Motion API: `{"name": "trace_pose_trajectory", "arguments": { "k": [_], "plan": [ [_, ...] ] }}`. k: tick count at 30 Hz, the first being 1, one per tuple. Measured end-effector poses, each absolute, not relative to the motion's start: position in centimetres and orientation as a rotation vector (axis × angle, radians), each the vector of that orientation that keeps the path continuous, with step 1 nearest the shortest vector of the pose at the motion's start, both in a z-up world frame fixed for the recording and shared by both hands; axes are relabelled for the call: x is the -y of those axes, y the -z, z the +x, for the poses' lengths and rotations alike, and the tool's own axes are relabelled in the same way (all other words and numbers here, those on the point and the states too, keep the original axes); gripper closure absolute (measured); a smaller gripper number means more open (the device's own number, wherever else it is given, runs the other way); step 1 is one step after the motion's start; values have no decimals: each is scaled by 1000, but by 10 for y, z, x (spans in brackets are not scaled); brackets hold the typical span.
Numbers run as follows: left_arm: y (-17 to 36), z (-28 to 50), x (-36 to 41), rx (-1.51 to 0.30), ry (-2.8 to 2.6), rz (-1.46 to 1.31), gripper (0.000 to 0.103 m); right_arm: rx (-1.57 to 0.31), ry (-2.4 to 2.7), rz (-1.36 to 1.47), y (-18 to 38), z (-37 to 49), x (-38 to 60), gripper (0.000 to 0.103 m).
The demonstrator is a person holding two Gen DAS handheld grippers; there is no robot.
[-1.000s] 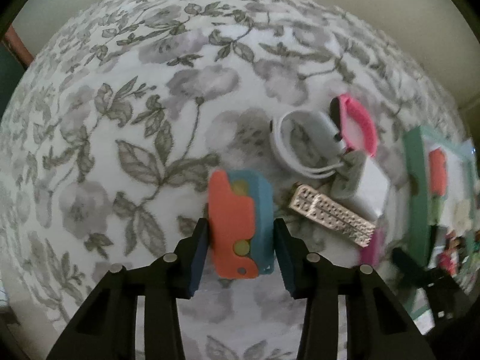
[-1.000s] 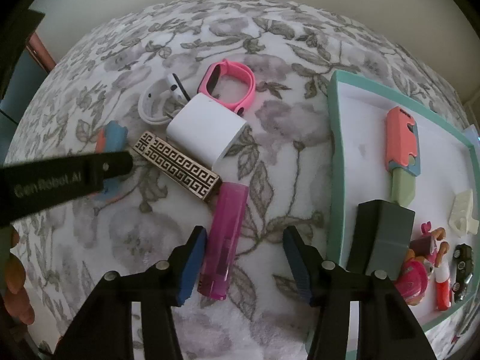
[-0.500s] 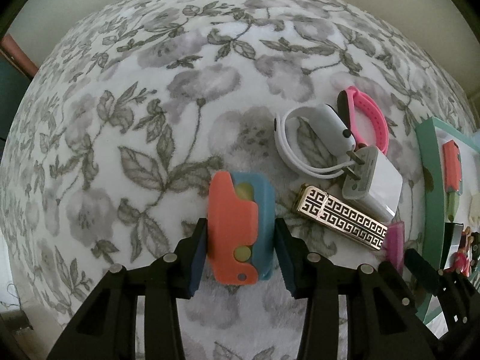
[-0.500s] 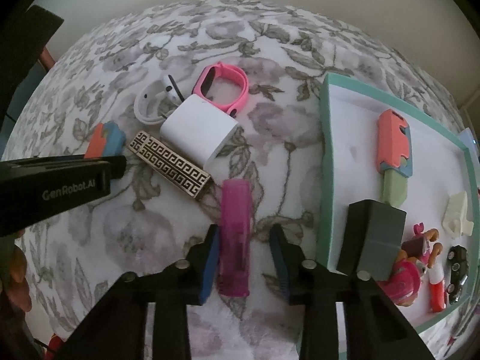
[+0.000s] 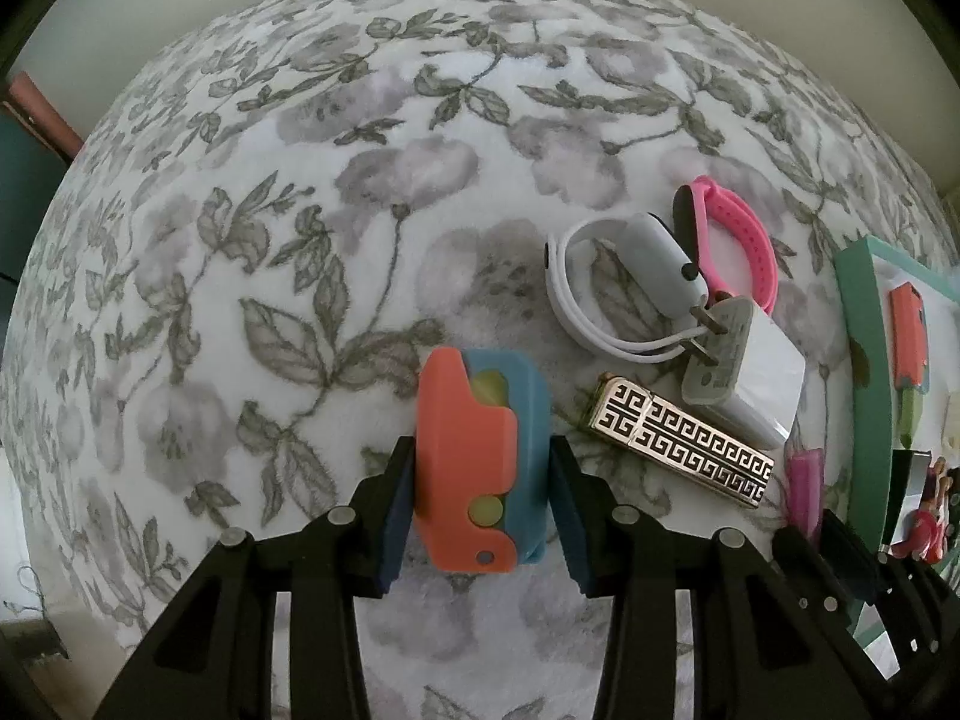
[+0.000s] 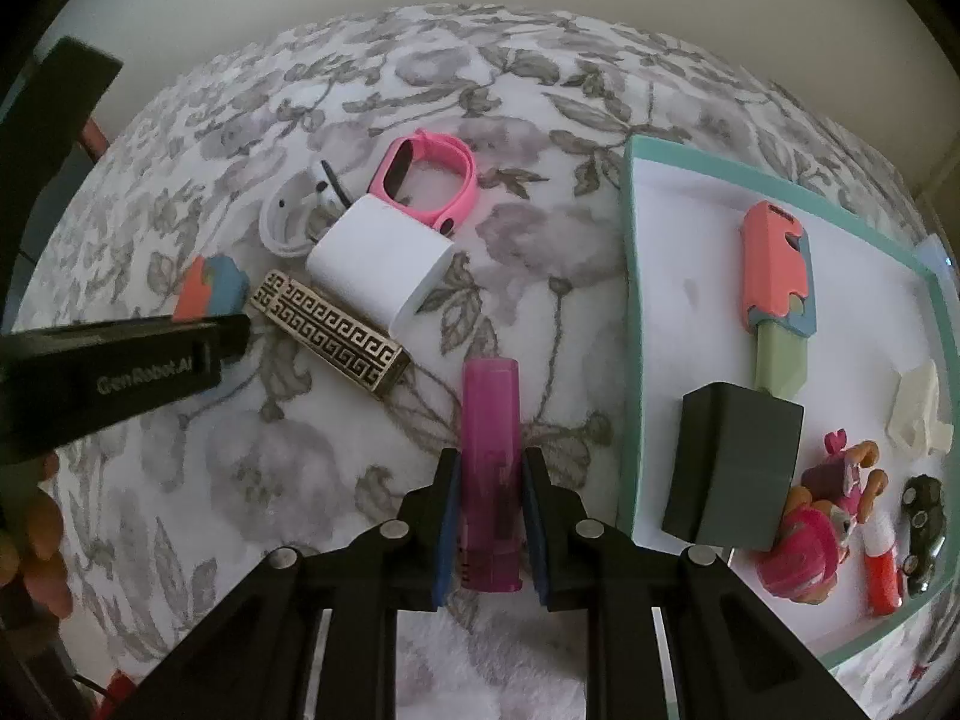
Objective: Organize rigid objects
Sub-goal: 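Carry the folding knife and pink lighter over the tray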
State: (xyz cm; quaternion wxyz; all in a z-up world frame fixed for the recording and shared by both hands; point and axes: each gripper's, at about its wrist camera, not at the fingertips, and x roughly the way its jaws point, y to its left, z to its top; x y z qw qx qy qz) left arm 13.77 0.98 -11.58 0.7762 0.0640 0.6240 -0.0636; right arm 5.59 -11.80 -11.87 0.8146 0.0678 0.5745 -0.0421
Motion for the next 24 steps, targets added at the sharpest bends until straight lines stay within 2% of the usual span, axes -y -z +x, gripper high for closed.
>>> {"name": "trace_pose_trajectory", "arguments": {
  "k": [8, 24],
  "plan": [
    [98, 137, -20, -1313, 118, 103, 59, -1211, 77, 201, 110, 55, 128, 82],
    [10, 126, 0, -1074, 196, 40, 59, -1037, 119, 255, 47, 46, 162, 82]
  ]
}}
